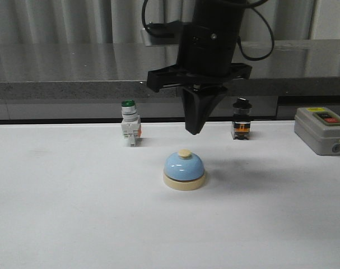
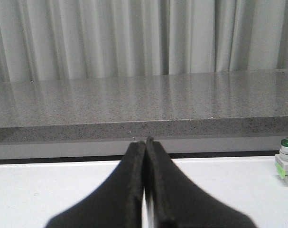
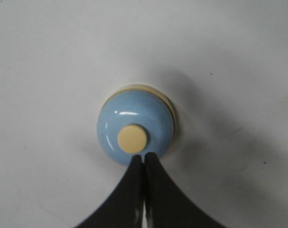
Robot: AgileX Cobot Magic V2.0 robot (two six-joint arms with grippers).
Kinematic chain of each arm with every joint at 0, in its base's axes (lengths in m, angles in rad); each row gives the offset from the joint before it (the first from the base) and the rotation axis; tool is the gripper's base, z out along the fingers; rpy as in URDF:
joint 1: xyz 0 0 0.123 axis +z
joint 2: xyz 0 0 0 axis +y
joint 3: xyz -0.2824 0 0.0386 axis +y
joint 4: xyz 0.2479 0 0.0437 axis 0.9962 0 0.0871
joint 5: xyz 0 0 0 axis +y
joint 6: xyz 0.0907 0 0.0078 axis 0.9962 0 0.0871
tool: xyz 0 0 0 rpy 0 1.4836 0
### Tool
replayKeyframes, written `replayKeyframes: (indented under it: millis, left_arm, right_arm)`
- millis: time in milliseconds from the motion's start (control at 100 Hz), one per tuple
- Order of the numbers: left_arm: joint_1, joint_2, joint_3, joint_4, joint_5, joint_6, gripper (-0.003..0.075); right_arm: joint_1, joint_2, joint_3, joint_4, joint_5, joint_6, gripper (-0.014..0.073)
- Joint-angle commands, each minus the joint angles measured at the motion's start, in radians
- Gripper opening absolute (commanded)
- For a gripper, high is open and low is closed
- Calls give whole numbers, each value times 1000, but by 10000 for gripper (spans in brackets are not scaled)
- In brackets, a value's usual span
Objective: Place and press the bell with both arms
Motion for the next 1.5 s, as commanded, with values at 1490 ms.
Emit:
replayKeyframes:
  millis: [1490]
  left_arm:
    - [-9,-30,42,1,-76,-3,-20]
  right_arm:
    - [-408,-350,108,43,53,24,-69]
